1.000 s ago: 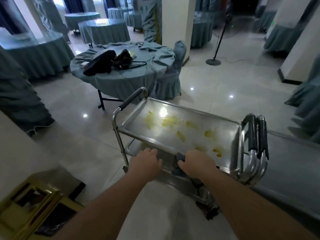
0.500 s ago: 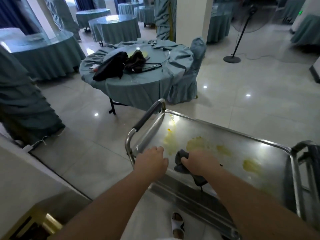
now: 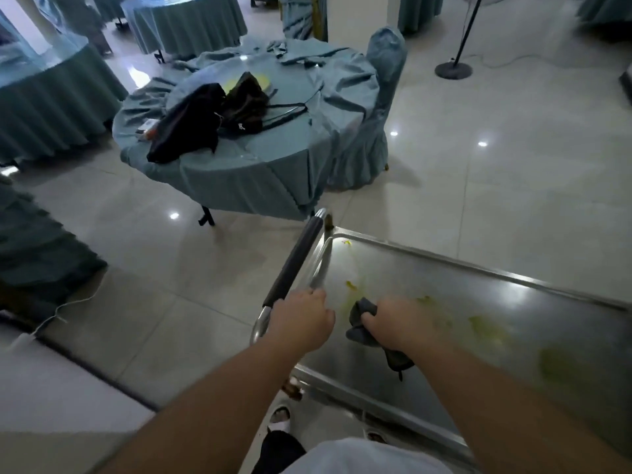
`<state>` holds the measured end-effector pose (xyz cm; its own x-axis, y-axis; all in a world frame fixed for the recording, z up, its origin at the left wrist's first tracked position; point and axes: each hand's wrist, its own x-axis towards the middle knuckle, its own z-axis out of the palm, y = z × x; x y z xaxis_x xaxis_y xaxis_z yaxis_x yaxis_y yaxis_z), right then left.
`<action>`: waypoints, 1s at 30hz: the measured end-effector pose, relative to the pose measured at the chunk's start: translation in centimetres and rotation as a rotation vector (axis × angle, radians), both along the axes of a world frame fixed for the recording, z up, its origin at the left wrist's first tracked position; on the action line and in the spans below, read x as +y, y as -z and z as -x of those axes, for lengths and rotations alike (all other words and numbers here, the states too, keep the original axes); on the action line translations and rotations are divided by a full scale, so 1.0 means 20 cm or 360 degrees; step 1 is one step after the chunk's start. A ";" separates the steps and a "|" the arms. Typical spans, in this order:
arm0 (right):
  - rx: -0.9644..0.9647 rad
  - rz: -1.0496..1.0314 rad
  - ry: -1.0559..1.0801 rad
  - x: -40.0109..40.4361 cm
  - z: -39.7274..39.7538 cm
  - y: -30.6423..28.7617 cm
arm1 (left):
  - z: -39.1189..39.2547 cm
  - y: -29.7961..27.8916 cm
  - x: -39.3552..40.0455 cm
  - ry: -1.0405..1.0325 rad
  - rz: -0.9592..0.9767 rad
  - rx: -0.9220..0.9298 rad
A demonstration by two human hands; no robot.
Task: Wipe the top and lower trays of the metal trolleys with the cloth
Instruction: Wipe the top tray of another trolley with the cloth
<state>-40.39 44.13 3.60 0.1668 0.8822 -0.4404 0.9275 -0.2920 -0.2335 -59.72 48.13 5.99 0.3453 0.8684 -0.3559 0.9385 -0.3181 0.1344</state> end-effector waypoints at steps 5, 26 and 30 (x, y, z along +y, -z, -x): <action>0.0034 0.0029 0.0306 0.21 0.09 0.11 | 0.04 0.07 0.38 0.0253 -0.0007 -0.0028; 0.0219 -0.0442 0.0355 0.17 0.98 0.83 | 0.08 0.56 0.93 0.0560 0.0010 -0.0493; 0.0161 -0.0299 0.0333 0.03 1.15 0.97 | 0.08 0.60 0.91 0.0590 -0.0101 -0.0452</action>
<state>-63.37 44.73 -15.76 0.3175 0.9007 -0.2964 0.8208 -0.4176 -0.3897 -61.35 66.36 -6.06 0.7121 0.6853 -0.1526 0.6891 -0.6406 0.3388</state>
